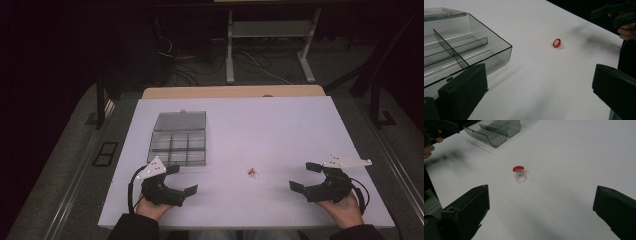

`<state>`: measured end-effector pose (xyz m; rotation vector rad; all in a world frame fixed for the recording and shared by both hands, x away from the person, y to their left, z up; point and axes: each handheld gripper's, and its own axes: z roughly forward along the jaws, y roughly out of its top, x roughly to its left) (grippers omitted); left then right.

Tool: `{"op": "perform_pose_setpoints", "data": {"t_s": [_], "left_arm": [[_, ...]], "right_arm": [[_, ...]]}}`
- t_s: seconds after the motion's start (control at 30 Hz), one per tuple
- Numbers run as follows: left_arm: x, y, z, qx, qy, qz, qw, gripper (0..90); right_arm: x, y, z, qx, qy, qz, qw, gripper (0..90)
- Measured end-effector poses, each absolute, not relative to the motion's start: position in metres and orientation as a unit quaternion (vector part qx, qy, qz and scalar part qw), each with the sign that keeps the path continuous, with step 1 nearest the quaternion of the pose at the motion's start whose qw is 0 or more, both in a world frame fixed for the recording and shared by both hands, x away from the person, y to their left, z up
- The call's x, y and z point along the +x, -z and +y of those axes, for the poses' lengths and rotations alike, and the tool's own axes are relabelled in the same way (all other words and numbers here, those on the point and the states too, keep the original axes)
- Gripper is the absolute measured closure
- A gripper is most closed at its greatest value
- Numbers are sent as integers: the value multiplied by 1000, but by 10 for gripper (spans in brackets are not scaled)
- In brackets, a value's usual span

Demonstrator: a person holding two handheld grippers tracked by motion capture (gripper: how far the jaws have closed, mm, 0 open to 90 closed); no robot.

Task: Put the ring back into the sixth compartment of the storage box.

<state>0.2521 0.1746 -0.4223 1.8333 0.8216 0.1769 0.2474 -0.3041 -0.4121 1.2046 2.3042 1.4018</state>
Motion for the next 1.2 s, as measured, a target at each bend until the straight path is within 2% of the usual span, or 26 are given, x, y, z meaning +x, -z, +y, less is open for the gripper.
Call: {"op": "perform_pose_setpoints", "data": {"t_s": [1.2], "left_arm": [[251,424,172,774,-62,335,534,0]], "right_arm": [[249,405,-297,396,-436,805,77,8]]}}
